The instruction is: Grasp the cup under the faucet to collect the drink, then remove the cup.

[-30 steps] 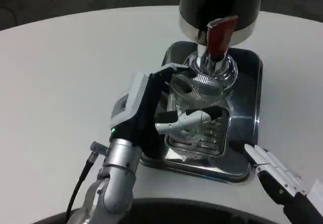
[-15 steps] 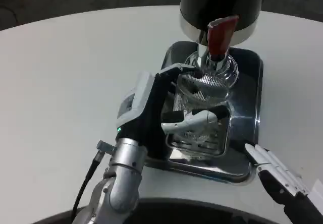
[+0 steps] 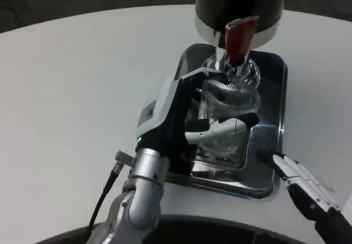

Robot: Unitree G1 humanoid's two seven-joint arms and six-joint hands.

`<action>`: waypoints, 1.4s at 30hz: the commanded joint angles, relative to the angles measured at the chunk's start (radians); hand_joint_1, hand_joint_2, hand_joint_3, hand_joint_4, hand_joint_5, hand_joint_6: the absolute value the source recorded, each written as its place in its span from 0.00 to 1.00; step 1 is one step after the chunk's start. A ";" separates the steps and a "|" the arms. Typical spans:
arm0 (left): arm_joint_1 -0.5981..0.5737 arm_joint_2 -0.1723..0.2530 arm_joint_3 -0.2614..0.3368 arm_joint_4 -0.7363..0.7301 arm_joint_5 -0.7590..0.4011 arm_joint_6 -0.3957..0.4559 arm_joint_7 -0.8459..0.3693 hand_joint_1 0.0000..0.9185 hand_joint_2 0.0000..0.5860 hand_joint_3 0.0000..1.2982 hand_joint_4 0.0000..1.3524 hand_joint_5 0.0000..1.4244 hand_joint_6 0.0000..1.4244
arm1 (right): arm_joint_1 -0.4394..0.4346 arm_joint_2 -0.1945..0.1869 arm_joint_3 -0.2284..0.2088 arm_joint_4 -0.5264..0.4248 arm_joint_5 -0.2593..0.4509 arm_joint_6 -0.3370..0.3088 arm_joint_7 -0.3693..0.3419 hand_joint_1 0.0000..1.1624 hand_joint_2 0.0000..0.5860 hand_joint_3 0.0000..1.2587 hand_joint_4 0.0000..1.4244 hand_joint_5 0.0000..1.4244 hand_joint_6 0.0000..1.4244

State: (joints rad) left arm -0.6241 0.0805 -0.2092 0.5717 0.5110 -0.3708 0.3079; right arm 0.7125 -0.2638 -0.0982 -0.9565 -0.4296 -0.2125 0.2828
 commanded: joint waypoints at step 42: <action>-0.068 0.037 -0.008 0.139 -0.024 -0.038 0.067 0.52 0.23 0.60 0.67 0.72 0.62 | -0.002 0.016 -0.013 0.003 0.013 0.014 0.004 0.61 0.84 0.05 0.01 0.00 0.00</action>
State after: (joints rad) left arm -0.7153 0.1041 -0.2126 0.7126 0.4821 -0.4068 0.3689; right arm 0.7062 -0.2493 -0.1122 -0.9541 -0.4226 -0.2051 0.2830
